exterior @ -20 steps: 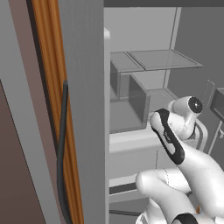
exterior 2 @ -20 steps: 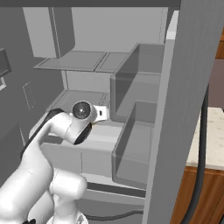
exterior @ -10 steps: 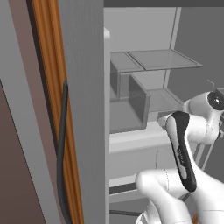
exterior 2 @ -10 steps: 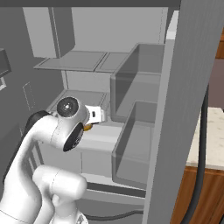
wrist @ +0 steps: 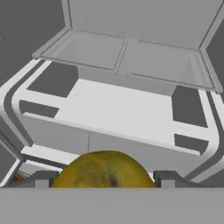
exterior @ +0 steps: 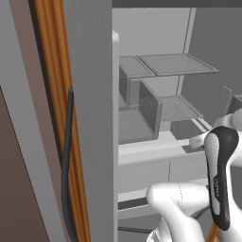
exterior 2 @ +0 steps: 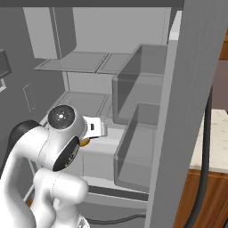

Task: Retrieve the tangerine and orange from the fridge and place them into the bowl on the dining table.

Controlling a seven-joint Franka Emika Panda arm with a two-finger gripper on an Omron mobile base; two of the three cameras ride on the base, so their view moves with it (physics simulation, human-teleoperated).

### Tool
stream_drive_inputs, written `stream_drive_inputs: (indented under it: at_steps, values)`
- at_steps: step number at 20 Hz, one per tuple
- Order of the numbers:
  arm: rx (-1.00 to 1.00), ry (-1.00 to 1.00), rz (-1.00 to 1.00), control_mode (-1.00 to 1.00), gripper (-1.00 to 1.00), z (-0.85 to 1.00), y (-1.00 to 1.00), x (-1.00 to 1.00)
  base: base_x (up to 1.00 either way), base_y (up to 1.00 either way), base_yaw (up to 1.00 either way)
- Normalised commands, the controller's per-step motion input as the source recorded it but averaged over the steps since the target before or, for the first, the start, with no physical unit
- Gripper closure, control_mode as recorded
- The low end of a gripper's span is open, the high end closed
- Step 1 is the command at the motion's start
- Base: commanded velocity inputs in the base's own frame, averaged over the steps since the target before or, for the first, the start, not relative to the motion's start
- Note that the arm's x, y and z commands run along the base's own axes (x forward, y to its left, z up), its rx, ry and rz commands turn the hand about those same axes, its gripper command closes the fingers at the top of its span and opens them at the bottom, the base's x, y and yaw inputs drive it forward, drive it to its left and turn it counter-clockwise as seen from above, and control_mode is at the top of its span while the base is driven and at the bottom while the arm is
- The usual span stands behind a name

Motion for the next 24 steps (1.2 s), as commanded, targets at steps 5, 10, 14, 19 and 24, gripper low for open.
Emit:
stream_drive_inputs:
  at_steps: [5, 10, 14, 19, 24]
  values:
    - [0.00, 0.00, 0.00, 1.00, 1.00, 0.00, 0.00, -0.34, -0.22, 0.00, 0.00]
    - [0.00, 0.00, 0.00, 1.00, 1.00, 0.00, 0.00, 0.00, -0.61, 0.00, 0.00]
    - [0.00, 0.00, 0.00, 1.00, 1.00, 0.00, 0.00, 0.00, -0.64, 0.00, 0.00]
    - [0.00, 0.00, 0.00, 1.00, 1.00, 0.00, 0.00, 0.00, -0.57, 0.00, 0.00]
    - [0.00, 0.00, 0.00, 1.00, 1.00, 0.00, 0.00, 0.00, -0.39, 0.00, 0.14]
